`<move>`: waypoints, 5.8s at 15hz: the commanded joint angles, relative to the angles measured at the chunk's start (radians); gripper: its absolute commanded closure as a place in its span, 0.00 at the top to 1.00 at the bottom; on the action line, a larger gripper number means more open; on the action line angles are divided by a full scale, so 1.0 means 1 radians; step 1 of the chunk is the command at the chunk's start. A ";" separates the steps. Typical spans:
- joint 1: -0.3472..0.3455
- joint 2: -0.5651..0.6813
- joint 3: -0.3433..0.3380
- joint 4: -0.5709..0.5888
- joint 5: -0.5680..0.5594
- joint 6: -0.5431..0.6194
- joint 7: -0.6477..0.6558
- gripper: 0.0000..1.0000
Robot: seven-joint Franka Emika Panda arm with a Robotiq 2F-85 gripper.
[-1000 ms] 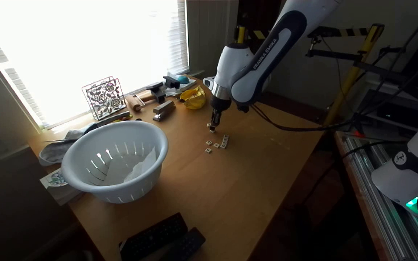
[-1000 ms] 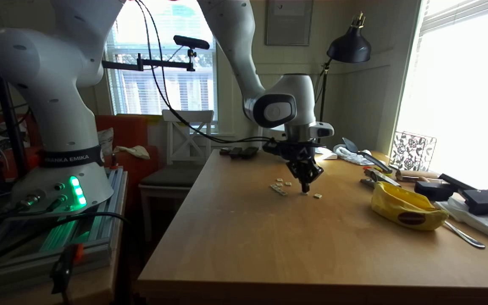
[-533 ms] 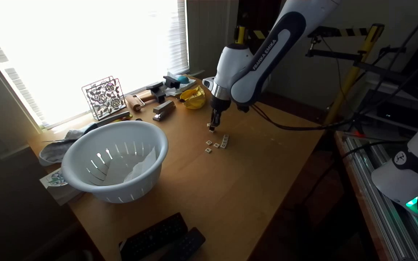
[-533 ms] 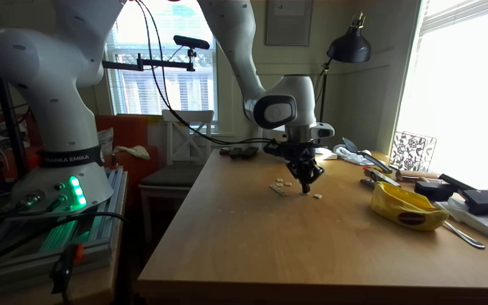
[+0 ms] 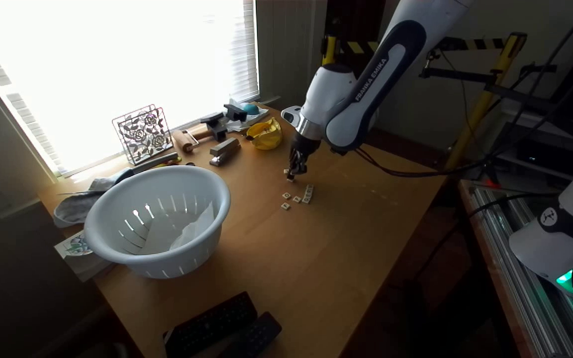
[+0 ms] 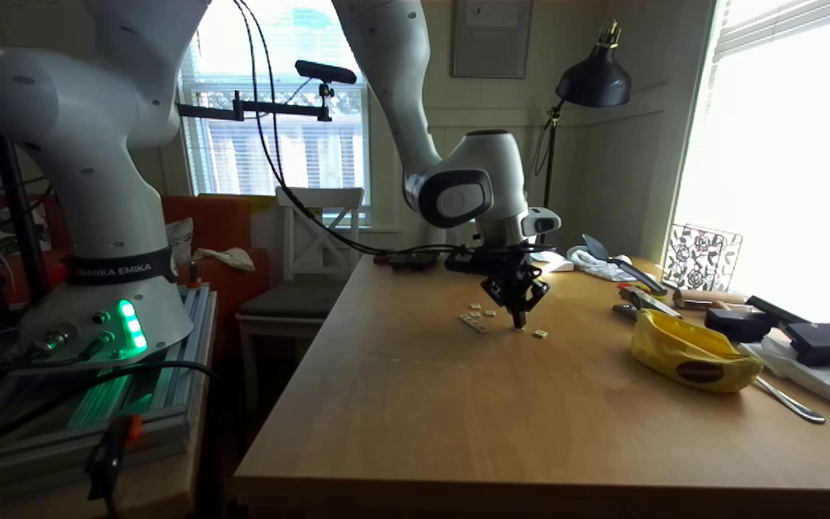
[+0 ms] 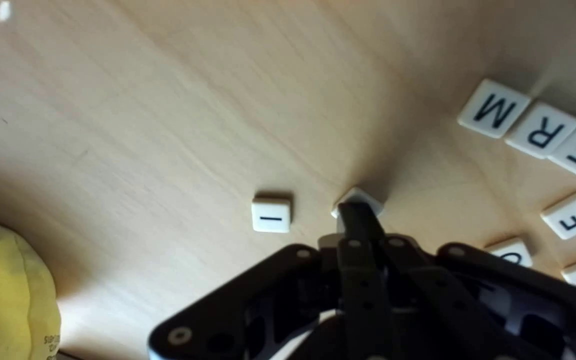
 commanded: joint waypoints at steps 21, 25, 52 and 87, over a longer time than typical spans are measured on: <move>-0.084 -0.075 0.005 -0.211 -0.210 0.122 -0.057 0.00; -0.092 -0.076 0.013 -0.213 -0.213 0.120 -0.073 0.00; -0.108 -0.097 0.034 -0.252 -0.199 0.128 -0.096 0.00; -0.078 -0.167 -0.001 -0.297 -0.201 0.164 -0.074 0.00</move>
